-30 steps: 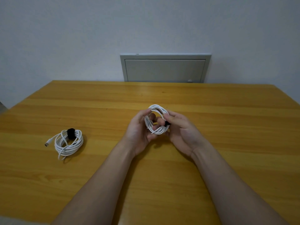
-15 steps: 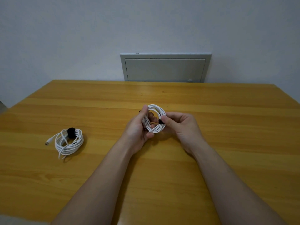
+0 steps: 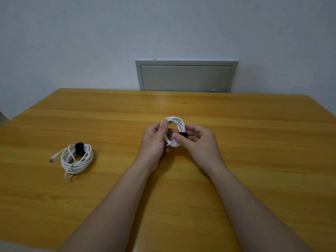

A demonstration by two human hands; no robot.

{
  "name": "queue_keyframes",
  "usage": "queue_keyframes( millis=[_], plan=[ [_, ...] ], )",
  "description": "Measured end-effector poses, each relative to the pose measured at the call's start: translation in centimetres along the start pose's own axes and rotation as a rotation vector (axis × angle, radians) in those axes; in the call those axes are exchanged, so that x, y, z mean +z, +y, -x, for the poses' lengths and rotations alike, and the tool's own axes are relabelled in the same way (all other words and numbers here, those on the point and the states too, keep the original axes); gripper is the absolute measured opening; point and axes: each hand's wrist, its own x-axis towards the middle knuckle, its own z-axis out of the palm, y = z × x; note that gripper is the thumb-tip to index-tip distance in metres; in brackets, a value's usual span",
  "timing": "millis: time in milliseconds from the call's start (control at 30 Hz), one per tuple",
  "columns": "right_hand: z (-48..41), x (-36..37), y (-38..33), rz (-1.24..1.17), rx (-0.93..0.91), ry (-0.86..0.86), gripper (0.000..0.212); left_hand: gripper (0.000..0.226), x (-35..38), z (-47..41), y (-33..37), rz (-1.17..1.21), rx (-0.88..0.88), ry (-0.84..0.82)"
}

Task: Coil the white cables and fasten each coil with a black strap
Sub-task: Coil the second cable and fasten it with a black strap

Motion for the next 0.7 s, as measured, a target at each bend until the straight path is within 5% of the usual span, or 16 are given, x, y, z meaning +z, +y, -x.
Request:
queue_keyframes(
  millis=[133, 300, 700],
  plan=[
    [-0.13, -0.16, -0.01, -0.017, 0.022, -0.001, 0.054, 0.024, 0.04, -0.01, 0.11, 0.015, -0.018, 0.000],
    [-0.32, -0.44, -0.40, -0.198, 0.103, 0.017, 0.036, 0.010, -0.03, 0.00, 0.21, 0.024, -0.043, -0.013],
    [-0.26, -0.53, -0.60, -0.211, 0.125, 0.028, 0.040, 0.055, -0.78, -0.27, -0.28, -0.047, 0.003, -0.023]
  ],
)
